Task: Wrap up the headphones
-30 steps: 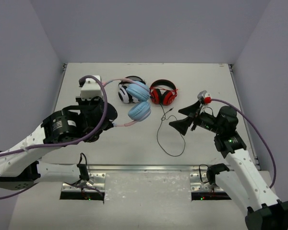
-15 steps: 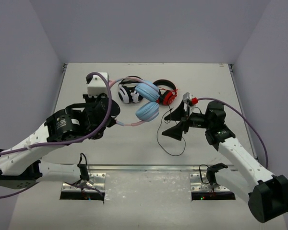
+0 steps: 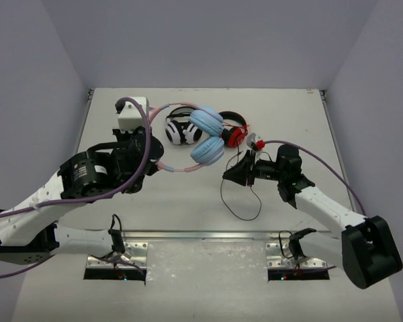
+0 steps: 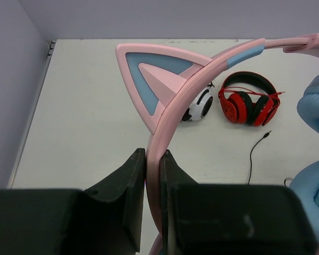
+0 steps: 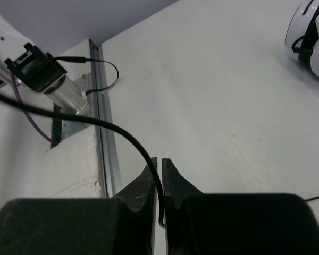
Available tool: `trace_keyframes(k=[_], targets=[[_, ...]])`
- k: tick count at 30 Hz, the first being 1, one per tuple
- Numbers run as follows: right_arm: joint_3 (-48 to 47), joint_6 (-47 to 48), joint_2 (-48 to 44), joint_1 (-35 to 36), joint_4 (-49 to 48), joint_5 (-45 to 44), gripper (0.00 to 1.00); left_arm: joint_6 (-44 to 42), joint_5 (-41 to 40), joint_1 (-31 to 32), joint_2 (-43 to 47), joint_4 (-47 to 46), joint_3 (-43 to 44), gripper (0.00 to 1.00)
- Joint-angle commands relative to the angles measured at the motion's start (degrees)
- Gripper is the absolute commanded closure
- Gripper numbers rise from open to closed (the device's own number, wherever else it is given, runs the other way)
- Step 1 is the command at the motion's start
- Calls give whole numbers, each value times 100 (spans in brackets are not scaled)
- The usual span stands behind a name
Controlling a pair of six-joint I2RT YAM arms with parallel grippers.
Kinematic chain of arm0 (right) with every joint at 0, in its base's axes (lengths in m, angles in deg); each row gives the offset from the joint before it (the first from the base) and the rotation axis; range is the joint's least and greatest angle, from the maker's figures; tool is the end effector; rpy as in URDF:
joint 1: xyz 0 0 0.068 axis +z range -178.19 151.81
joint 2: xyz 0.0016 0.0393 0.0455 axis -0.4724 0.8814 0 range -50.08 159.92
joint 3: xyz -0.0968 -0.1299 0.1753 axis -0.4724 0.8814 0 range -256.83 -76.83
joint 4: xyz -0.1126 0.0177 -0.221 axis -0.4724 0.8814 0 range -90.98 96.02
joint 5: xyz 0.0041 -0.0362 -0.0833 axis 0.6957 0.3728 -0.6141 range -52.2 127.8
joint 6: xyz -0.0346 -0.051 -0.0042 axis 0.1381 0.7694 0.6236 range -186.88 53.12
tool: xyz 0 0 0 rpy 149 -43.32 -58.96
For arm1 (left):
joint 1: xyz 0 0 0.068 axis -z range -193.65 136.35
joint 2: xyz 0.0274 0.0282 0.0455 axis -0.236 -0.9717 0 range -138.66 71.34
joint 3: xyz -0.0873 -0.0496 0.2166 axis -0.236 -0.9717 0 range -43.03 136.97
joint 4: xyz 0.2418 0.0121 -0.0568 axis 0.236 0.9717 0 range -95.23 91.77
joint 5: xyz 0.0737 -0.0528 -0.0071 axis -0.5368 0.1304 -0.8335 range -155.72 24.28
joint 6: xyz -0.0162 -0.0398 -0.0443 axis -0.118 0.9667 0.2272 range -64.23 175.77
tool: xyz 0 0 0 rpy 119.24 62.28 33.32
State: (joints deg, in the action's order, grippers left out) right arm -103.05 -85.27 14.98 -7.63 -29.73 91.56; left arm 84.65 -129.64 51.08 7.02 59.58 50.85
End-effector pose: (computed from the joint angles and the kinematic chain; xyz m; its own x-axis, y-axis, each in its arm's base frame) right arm 0.2128 0.1201 0.2047 -0.4557 0.0284 -0.8897 -0.8508 0.2800 0.4447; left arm 0.1103 -0.1356 0.4314 -0.2564 0.0459 -0.9655 -0.0451 0.9972 0.0594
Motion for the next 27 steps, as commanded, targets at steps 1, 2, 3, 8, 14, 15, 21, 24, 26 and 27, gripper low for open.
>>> trace_keyframes(k=[1,2,3,8,14,15,21,24,26,27], targets=[[493,-42,-440,19,-623,-234,98,179,-498,-92,51,-575,201,95],[765,-33,-772,19,-605,-434,99,170,-533,-127,59,-662,131,95],[906,-33,-958,19,-605,-515,99,127,-551,-197,68,-750,69,95],[1031,143,-2372,27,1018,-2644,99,-566,-946,-391,130,-1618,-868,97],[-63,854,-2973,19,2205,-3250,99,-2309,693,-391,411,-3677,-2803,100],[-329,1003,-2868,19,2442,-3083,99,-2308,932,-391,315,-3687,-2875,100],[-1596,1777,-2322,19,3998,-3178,99,-3116,1918,-41,-449,-3555,-3280,100],[-1869,2102,-2173,19,4272,-2724,99,-3450,1971,345,-924,-3608,-3544,100],[-1852,2121,-2033,19,4220,-2038,99,-3486,2330,487,-1248,-3573,-3465,100],[-1826,2103,-1980,36,4142,-1836,99,-3486,2566,566,-1302,-3581,-3430,100]])
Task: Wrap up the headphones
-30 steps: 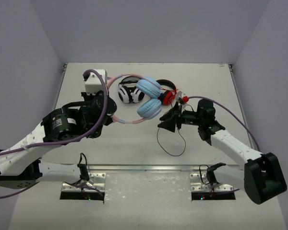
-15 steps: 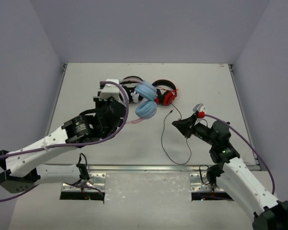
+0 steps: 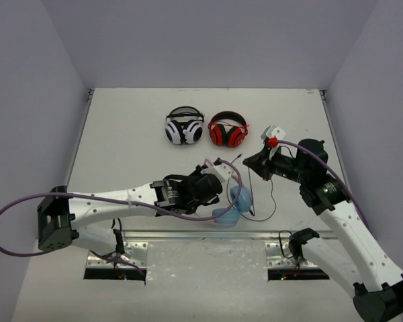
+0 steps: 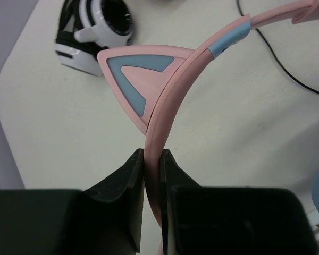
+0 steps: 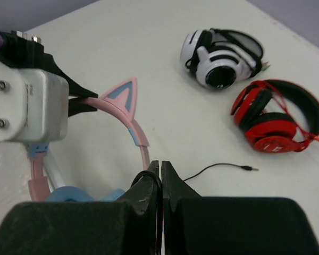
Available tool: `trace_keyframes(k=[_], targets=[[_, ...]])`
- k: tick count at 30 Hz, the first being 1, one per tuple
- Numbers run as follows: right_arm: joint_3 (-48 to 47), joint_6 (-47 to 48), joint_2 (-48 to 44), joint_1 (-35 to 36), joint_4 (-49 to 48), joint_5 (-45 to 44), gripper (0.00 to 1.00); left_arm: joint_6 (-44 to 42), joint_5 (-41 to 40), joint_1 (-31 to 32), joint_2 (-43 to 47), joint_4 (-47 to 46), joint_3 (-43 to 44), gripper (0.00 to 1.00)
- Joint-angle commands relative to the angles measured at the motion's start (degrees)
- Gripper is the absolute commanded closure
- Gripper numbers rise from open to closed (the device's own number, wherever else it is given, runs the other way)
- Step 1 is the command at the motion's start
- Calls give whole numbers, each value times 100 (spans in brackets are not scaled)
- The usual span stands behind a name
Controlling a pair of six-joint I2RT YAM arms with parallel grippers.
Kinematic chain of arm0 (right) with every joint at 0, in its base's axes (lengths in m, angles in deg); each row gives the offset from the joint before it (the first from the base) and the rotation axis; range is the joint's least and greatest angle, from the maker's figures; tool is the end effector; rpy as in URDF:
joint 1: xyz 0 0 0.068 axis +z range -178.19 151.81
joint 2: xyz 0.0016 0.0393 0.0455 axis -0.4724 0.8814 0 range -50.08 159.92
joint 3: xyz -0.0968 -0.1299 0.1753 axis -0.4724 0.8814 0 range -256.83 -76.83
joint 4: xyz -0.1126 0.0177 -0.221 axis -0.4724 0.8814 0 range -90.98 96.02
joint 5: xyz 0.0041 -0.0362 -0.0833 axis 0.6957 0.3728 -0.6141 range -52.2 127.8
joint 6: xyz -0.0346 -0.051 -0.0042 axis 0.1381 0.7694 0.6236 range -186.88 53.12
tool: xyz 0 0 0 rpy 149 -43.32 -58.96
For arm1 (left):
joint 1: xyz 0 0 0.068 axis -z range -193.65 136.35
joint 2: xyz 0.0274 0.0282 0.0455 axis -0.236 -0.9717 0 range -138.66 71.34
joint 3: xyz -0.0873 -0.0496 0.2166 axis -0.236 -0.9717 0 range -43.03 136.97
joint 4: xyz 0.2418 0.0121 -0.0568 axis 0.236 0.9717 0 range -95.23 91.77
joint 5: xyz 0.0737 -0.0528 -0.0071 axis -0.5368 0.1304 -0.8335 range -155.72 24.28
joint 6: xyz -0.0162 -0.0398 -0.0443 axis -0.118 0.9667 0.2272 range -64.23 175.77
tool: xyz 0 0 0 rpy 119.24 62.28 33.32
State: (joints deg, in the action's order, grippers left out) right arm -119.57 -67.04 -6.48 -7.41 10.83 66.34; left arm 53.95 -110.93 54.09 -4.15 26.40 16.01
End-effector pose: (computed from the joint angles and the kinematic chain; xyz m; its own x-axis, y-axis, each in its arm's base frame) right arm 0.1780 0.0914 0.3025 -0.2071 -0.0759 -0.9754 -0.7469 0.6562 0.1076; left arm 0.1340 -0.2401 0.2475 -0.2667 0.7106 -0.6511 0.4810 0.6835 0.5490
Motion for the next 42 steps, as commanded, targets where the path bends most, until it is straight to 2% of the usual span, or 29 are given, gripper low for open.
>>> trace_keyframes(k=[1,4,11,13,16,21,24,26,30,32,37,42], targets=[[-147,167,237,40,67,758,99,-424,1107,274,-212,-368,107,100],[-77,52,448,233,32,610,99,-406,1593,283,-134,-579,229,100],[-23,-449,553,770,-162,-208,99,-363,2016,283,394,-984,327,100],[-146,-476,755,1032,-66,-470,99,-310,2034,274,464,-1010,371,100],[-252,-432,993,1305,75,-1392,99,-266,1982,274,569,-1010,371,100],[-217,-853,1125,1324,6,-2745,99,-152,1674,257,745,-967,309,100],[-226,-1064,1125,1333,-30,-2984,99,-90,1594,257,824,-949,292,100],[-252,-1152,1134,1333,-30,-3047,99,-72,1568,239,833,-949,274,100],[-410,-1074,1248,1333,5,-2610,99,-81,1612,239,816,-993,309,100],[-507,-1047,1397,1333,101,-2257,99,-81,1647,239,825,-1010,335,100],[-885,-1065,1652,1368,514,-2115,98,-55,1568,213,798,-1010,432,100],[-850,-1232,1697,1377,568,-1949,91,59,1375,221,920,-1238,494,100]])
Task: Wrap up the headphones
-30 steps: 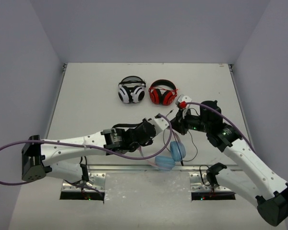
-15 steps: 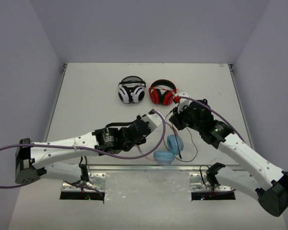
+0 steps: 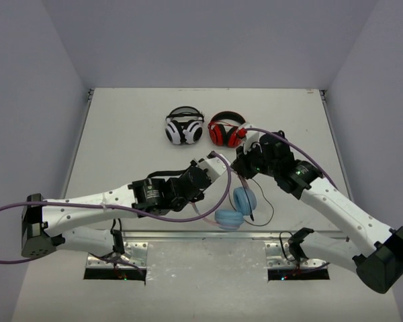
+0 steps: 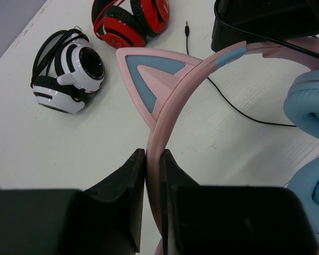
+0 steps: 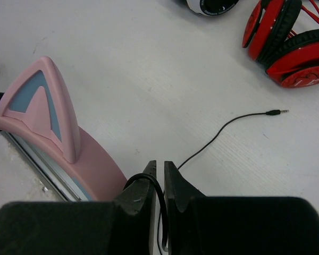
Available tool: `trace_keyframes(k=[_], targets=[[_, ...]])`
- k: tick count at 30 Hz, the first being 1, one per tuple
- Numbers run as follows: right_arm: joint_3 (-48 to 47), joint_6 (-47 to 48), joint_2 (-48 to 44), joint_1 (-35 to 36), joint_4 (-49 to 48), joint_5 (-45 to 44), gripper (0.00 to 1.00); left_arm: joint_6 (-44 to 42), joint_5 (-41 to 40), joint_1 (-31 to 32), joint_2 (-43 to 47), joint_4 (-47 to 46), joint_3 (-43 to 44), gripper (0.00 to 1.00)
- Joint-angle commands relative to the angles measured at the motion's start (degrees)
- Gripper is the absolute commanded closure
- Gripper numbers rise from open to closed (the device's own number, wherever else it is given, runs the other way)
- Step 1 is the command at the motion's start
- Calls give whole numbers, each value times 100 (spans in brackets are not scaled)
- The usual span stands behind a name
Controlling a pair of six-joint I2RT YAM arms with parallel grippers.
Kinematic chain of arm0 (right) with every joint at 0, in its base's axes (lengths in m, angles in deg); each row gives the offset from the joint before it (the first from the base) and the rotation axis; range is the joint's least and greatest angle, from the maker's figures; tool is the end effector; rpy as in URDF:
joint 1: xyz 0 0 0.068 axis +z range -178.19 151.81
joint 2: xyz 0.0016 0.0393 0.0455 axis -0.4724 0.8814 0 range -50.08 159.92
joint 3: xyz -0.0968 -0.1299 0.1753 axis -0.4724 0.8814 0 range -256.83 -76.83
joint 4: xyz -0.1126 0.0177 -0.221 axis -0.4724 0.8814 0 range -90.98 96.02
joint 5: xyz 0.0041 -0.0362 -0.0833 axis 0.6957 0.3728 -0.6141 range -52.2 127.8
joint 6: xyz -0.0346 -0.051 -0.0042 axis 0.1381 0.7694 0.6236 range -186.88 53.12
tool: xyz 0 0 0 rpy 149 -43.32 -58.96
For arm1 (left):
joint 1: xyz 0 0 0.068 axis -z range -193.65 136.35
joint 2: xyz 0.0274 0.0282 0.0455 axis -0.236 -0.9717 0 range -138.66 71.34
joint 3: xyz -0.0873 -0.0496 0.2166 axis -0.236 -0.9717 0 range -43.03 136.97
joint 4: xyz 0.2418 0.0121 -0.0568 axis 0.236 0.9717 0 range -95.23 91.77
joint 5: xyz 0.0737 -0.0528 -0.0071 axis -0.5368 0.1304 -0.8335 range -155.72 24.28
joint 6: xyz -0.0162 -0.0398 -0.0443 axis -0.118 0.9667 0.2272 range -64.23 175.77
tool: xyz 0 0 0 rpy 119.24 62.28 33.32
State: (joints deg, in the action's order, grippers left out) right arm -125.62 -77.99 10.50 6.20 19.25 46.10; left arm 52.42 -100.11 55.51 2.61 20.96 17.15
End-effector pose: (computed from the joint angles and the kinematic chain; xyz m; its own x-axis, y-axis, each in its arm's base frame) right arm 0.2011 0.1458 0.2604 -0.5565 -0.1497 -0.8173 -0.5632 0.7912 0.2385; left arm 0.1197 -0.2404 0.2876 -0.1669 0.5741 -0.8016 0.6169 0.6950 0.3693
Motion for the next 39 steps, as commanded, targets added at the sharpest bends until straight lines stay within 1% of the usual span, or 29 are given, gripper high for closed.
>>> trace_keyframes(k=[1,3,4,7,10,11,18,22,23,25,28,30,32,35,37,39], targets=[[-201,-145,-28,15,-430,189,90,204,345,71,324,-808,337,100],[-8,-154,-203,15,-677,663,89,195,599,79,596,-1159,249,100],[149,-145,-291,15,-983,917,89,195,792,79,719,-1361,153,100],[361,-145,-581,6,-1563,1682,88,212,1021,79,1141,-1695,-15,100],[572,-216,-757,6,-1986,2114,81,265,1084,71,1441,-1802,-59,100],[660,-277,-810,6,-2266,2254,80,283,1101,79,1528,-1802,-59,100],[837,-655,-855,6,-2954,2492,79,283,926,79,1591,-1741,-7,100],[836,-708,-828,6,-2981,2440,84,457,741,79,1731,-1732,28,100],[880,-751,-846,6,-3077,2423,87,459,645,79,1766,-1732,55,100],[1056,-822,-933,6,-3209,2344,88,494,566,79,1854,-1723,99,100],[1398,-980,-1091,6,-3665,2291,83,555,512,79,1951,-1723,178,100],[1722,-1138,-1171,15,-4201,2317,78,617,530,71,2004,-1732,222,100],[1951,-1278,-1258,6,-4744,2439,77,669,574,79,2039,-1749,248,100],[2084,-1454,-1207,6,-5316,2694,78,774,548,79,2135,-1819,274,100],[2111,-1577,-1067,6,-5607,2817,75,871,460,79,2197,-1872,318,100],[2146,-1657,-952,6,-5801,2897,75,924,416,79,2241,-1951,345,99]])
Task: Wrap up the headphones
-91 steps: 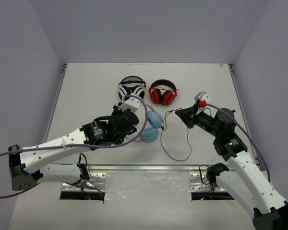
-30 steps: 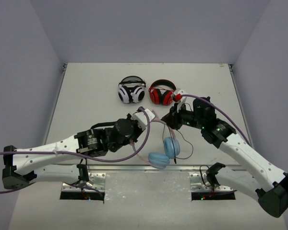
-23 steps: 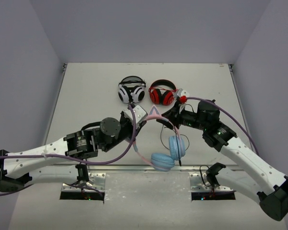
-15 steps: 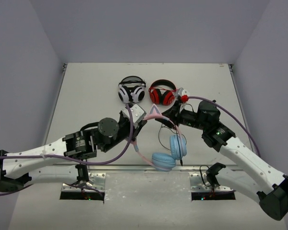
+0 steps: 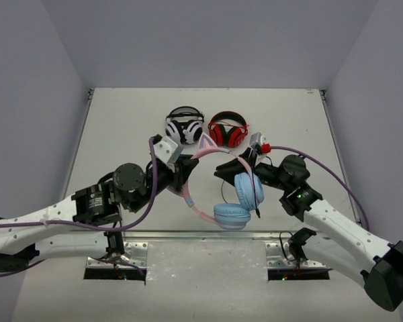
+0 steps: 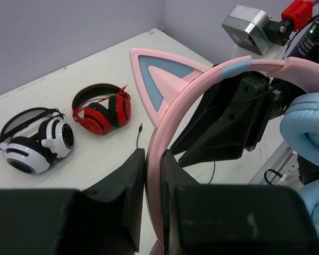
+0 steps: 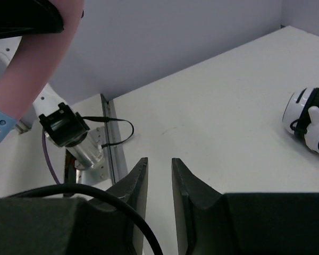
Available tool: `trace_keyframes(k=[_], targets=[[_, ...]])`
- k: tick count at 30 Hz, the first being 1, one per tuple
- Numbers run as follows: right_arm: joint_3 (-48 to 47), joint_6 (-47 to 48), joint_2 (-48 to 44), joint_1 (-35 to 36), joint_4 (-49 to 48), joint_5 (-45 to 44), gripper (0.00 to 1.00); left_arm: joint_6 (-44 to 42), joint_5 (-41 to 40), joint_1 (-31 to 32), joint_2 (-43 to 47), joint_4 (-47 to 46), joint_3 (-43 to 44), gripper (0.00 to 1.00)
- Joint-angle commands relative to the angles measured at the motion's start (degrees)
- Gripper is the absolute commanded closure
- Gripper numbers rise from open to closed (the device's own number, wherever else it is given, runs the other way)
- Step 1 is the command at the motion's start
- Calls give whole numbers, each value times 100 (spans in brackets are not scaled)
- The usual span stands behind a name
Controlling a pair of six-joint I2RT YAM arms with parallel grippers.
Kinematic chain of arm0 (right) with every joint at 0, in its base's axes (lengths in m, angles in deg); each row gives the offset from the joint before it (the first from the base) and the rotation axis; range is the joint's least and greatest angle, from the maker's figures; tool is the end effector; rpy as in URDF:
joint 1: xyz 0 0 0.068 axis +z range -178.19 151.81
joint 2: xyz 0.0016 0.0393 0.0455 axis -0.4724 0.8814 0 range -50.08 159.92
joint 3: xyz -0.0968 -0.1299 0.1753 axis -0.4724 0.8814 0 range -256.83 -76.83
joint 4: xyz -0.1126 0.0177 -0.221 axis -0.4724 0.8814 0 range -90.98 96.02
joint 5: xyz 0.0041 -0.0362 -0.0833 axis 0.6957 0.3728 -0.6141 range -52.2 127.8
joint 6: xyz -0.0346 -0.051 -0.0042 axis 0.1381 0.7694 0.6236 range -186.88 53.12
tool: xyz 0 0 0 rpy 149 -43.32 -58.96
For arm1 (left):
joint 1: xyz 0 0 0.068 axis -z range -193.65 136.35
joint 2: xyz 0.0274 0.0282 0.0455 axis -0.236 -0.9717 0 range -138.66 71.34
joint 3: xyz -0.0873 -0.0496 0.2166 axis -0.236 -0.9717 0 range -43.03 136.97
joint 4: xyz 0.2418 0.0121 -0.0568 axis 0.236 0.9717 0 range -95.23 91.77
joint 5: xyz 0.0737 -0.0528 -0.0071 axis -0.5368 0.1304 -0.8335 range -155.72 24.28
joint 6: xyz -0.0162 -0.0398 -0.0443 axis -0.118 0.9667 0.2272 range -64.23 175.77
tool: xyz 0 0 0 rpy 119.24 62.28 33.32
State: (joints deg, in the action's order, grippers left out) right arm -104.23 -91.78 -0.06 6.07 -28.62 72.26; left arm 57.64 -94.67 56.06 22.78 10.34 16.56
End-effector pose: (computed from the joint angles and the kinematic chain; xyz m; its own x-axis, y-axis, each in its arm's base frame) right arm 0.1684 0.1467 0.2650 -0.3260 0.1981 -0.9244 -0.8740 0.3096 0.3745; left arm 0.0900 -0.1785 0.3791 -0.0487 0.0494 -0.9976 0.6521 0.7581 0.0057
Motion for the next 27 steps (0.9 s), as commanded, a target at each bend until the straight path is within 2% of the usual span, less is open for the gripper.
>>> trace_keyframes(k=[1,3,4,6,9,10,14,16,20,27], targets=[[41,-365,165,19,-1259,290,75,480,-163,16,250,-1002,430,100],[155,-453,359,19,-1542,351,83,534,-225,25,294,-1126,456,100],[164,-541,438,28,-1682,369,91,569,-225,25,294,-1153,526,100],[86,-585,640,19,-1727,448,99,560,-164,25,224,-1162,632,99],[-29,-577,694,11,-1623,317,99,525,-120,25,83,-995,852,100],[-55,-446,650,10,-1300,168,99,490,-155,25,57,-925,887,100],[-476,239,220,-77,326,-1447,99,472,-768,25,48,-276,949,100],[-521,293,35,-393,914,-2036,99,568,-1067,25,153,-108,870,100],[-127,-136,16,-1218,1032,-1653,99,814,-1533,25,740,-256,607,100],[621,-444,192,-1580,673,-1732,99,947,-1553,16,1234,-327,790,100]])
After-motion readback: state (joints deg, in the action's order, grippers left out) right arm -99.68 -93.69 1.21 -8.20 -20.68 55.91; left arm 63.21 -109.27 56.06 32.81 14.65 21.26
